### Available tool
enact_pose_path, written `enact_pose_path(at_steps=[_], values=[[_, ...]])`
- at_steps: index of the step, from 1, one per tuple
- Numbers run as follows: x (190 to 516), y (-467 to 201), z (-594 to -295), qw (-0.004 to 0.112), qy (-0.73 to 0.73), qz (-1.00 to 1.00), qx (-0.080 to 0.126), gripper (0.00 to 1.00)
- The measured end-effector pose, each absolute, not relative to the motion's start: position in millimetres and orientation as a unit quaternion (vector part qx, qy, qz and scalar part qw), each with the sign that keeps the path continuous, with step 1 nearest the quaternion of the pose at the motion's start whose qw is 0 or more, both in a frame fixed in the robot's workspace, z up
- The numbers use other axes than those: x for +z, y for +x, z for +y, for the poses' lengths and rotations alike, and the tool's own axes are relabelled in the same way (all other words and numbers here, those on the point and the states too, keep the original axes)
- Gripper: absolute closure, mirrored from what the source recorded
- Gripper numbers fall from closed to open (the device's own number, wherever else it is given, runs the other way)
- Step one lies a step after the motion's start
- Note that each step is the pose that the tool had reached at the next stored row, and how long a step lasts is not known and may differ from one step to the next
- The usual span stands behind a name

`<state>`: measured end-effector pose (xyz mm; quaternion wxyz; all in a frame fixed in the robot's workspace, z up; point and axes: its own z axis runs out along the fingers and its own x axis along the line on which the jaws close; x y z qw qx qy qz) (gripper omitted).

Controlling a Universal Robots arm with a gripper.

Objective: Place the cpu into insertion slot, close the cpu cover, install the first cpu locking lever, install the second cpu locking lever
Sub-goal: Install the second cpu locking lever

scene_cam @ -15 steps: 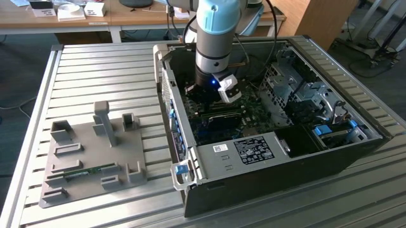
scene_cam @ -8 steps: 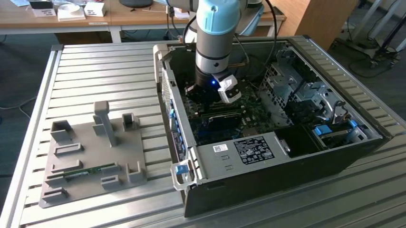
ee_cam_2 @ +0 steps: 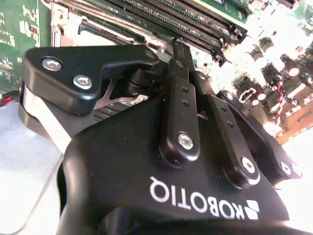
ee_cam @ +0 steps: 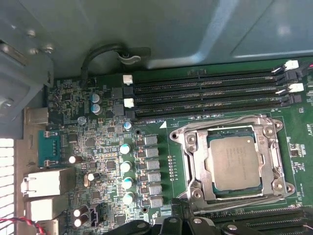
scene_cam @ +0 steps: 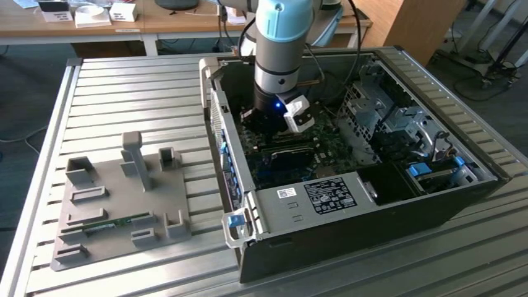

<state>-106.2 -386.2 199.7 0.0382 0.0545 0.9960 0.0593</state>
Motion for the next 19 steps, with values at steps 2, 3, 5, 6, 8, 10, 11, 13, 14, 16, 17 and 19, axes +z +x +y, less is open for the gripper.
enact_pose_path(at_steps=[2,3,5,6,8,10,11,13,14,16,17,19], values=[[202.9,-106.2,-386.2,0.038,0.055,0.996,0.059,0.89],[204.5,-106.2,-386.2,0.038,0.054,0.996,0.059,0.89],[207.7,-106.2,-386.2,0.038,0.055,0.996,0.059,0.89],[209.1,-106.2,-386.2,0.038,0.055,0.996,0.059,0.89],[212.3,-106.2,-386.2,0.038,0.055,0.996,0.059,0.89],[216.2,-106.2,-386.2,0.038,0.055,0.996,0.059,0.89],[218.1,-106.2,-386.2,0.038,0.055,0.996,0.059,0.89],[221.8,-106.2,-386.2,0.038,0.055,0.996,0.059,0.89],[223.9,-106.2,-386.2,0.038,0.055,0.996,0.059,0.89],[227.9,-106.2,-386.2,0.038,0.055,0.996,0.059,0.89],[229.8,-106.2,-386.2,0.038,0.055,0.996,0.059,0.89],[232.6,-106.2,-386.2,0.038,0.055,0.996,0.059,0.89]])
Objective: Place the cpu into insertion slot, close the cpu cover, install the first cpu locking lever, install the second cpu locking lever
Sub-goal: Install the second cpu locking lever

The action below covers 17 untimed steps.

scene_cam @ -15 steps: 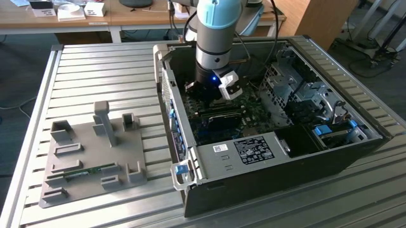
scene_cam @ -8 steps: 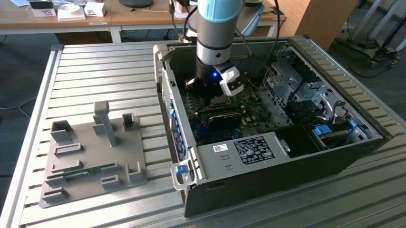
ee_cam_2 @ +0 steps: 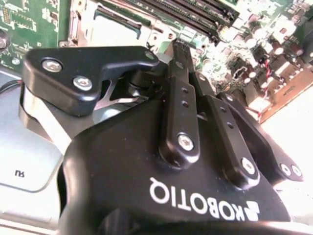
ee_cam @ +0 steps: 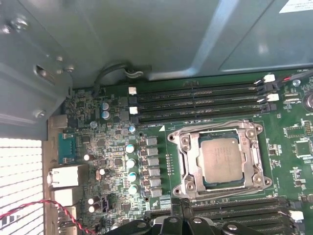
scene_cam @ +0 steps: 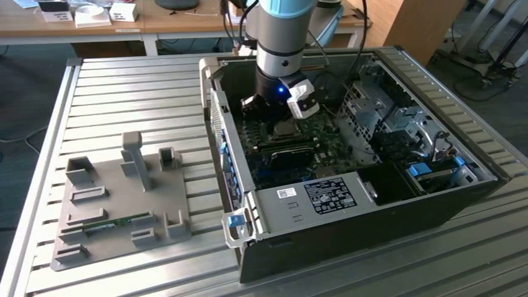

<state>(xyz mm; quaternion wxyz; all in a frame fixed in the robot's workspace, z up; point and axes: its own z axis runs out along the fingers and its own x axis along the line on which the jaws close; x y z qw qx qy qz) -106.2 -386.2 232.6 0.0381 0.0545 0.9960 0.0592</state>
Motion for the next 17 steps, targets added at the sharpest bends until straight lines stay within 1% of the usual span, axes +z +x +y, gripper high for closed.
enact_pose_path(at_steps=[17], values=[[233.5,-102.4,-386.2,0.038,0.055,0.996,0.059,0.89]])
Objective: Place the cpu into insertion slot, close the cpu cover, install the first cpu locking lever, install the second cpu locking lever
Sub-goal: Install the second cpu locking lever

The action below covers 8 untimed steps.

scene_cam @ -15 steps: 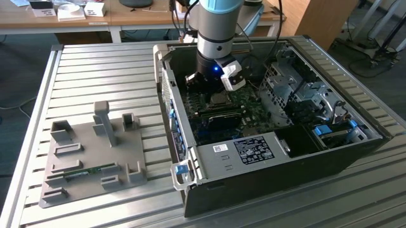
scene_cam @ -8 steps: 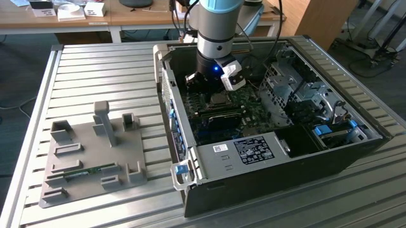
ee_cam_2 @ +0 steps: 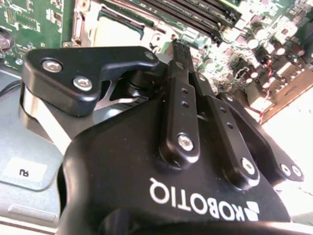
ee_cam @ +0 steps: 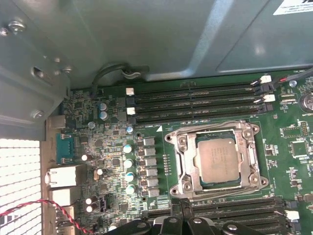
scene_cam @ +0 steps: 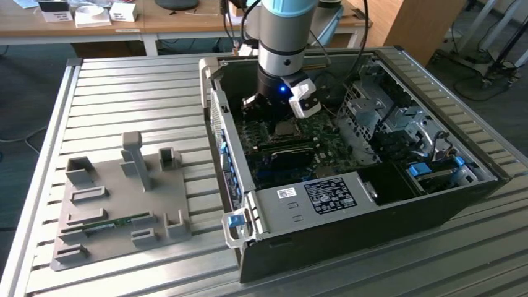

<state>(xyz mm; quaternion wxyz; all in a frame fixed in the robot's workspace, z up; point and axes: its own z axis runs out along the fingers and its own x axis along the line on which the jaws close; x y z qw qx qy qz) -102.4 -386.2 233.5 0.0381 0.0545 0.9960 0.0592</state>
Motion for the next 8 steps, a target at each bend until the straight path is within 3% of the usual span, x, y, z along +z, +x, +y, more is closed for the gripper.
enact_pose_path(at_steps=[8], values=[[233.2,-87.2,-383.8,0.038,0.055,0.996,0.059,0.89]])
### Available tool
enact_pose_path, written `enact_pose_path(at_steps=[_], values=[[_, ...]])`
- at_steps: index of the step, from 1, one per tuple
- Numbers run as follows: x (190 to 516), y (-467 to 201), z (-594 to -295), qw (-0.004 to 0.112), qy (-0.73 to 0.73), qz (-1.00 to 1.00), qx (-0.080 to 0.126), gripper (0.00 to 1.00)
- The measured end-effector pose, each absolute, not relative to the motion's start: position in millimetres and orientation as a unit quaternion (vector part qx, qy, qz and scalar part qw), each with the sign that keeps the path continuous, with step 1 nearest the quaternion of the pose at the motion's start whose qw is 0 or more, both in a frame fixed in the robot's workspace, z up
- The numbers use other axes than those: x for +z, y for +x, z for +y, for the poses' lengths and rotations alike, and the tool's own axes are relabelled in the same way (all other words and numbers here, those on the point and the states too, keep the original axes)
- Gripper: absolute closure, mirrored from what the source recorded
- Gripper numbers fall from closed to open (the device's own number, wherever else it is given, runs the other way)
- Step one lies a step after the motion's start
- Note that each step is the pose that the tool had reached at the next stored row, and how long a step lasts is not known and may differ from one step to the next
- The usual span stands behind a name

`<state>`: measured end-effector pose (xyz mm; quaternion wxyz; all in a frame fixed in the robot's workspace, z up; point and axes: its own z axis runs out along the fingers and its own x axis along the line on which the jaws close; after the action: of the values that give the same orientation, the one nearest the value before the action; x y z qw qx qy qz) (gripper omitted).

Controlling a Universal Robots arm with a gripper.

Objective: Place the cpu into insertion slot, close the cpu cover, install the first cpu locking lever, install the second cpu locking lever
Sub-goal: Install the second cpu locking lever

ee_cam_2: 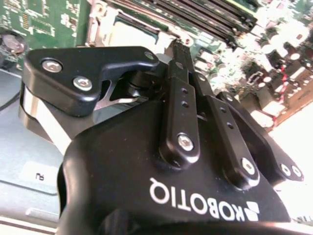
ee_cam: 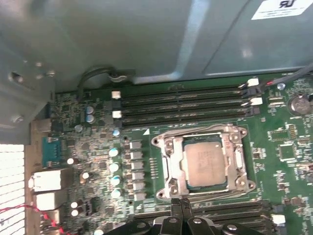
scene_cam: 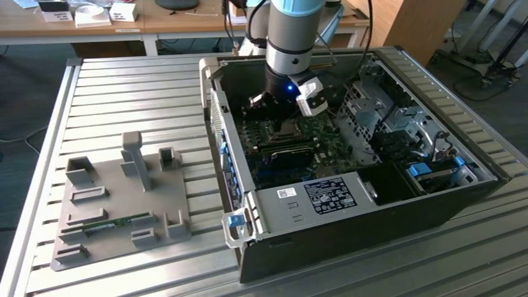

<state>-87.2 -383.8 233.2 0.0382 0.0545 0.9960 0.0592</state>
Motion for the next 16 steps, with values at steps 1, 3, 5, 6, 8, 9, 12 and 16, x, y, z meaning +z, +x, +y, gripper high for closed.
enact_pose_path(at_steps=[1,3,5,6,8,9,12,16], values=[[233.2,-85.2,-383.4,0.038,0.055,0.996,0.059,0.89],[233.1,-81.7,-382.5,0.038,0.054,0.996,0.059,0.89],[233.1,-79.7,-382.0,0.038,0.054,0.996,0.059,0.89],[233.1,-79.6,-382.0,0.038,0.054,0.996,0.059,0.89],[233.1,-79.6,-381.9,0.038,0.055,0.996,0.059,0.89],[233.1,-79.5,-381.9,0.038,0.055,0.996,0.059,0.89],[233.0,-79.2,-381.2,0.038,0.055,0.996,0.059,0.89],[233.0,-78.5,-379.7,0.038,0.055,0.996,0.059,0.89]])
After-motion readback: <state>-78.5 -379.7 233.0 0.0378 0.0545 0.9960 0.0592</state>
